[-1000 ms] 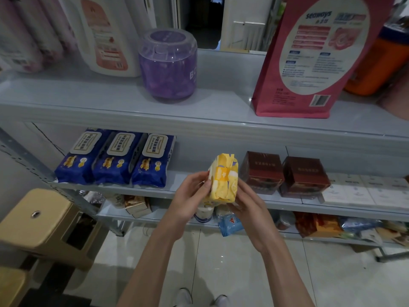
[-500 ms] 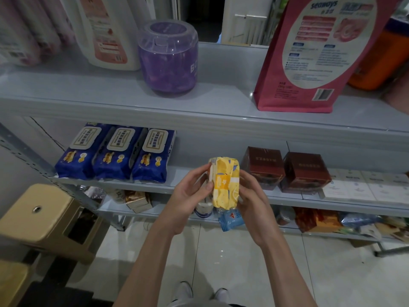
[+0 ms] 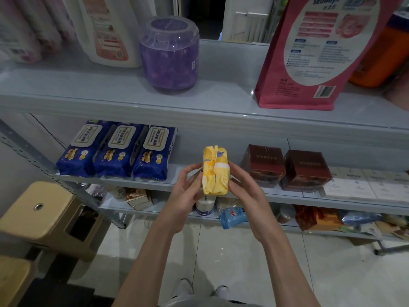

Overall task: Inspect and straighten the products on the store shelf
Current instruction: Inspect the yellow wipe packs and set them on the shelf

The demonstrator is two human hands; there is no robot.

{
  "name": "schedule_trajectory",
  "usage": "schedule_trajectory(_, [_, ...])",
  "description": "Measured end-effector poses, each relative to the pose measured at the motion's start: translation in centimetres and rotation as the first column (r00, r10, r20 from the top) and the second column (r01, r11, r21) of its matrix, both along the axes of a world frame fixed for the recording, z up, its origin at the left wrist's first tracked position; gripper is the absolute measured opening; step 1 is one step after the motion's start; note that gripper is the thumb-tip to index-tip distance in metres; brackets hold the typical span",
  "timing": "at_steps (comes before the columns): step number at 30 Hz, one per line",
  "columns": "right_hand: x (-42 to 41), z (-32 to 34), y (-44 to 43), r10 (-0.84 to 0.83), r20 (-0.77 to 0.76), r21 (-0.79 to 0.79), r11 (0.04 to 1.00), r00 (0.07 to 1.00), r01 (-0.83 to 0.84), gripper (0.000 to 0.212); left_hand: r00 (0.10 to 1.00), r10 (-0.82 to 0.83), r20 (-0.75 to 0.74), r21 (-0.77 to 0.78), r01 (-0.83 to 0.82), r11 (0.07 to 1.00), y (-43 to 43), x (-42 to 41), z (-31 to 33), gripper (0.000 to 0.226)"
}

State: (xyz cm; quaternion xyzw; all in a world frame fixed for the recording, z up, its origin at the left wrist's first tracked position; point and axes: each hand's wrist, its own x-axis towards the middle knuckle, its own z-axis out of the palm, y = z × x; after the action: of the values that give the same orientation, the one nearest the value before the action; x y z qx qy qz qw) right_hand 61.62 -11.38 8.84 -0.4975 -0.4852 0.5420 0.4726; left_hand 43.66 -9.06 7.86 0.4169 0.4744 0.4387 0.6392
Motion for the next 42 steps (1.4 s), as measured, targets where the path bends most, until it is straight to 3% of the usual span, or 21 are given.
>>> schedule_trajectory(5, [-0.5, -0.4, -0.1, -0.072, -0.006, -0.003, 0.997, 0.997, 0.072, 0.042, 0.998, 0.028, -0.052, 0.004, -0.028, 1.000, 0.0, 0.1, 0.6, 0.022])
schedule_trajectory(14, [-1.0, 0.4, 0.2, -0.149, -0.024, -0.065, 0.987, 0.988, 0.148, 0.025, 0.989, -0.070, -0.129, 0.054, 0.077, 0.996, -0.4, 0.1, 1.2, 0.042])
schedule_trajectory(22, [-0.3, -0.2, 0.3, -0.023, 0.072, -0.049, 0.998, 0.997, 0.026, 0.048, 0.991, -0.025, -0.134, 0.017, 0.028, 0.999, 0.0, -0.3, 1.1, 0.035])
schedule_trajectory(27, [-0.6, -0.3, 0.5, -0.047, -0.036, -0.045, 0.998, 0.998, 0.045, 0.050, 0.992, -0.029, -0.121, -0.002, 0.029, 1.000, -0.2, 0.2, 0.8, 0.053])
schedule_trajectory(33, [-1.3, -0.3, 0.3, -0.122, -0.014, -0.119, 0.986, 0.992, 0.119, 0.048, 0.977, -0.187, -0.103, -0.049, 0.183, 0.982, -0.1, -0.7, -0.5, 0.080])
schedule_trajectory(36, [-1.1, -0.3, 0.4, -0.094, -0.038, -0.146, 0.986, 0.995, 0.087, 0.052, 0.988, -0.122, -0.091, -0.042, 0.119, 0.992, -0.4, -0.4, -0.5, 0.082])
schedule_trajectory(39, [-0.7, -0.4, 0.0, -0.061, -0.072, -0.135, 0.990, 0.996, 0.050, 0.057, 0.999, -0.022, -0.042, -0.074, 0.018, 0.997, -0.1, -0.1, -0.5, 0.075])
schedule_trajectory(42, [-0.6, -0.4, -0.2, -0.056, -0.065, -0.095, 0.994, 0.996, 0.050, 0.054, 0.997, 0.047, -0.060, -0.083, -0.052, 0.995, 0.1, 0.3, -0.2, 0.049])
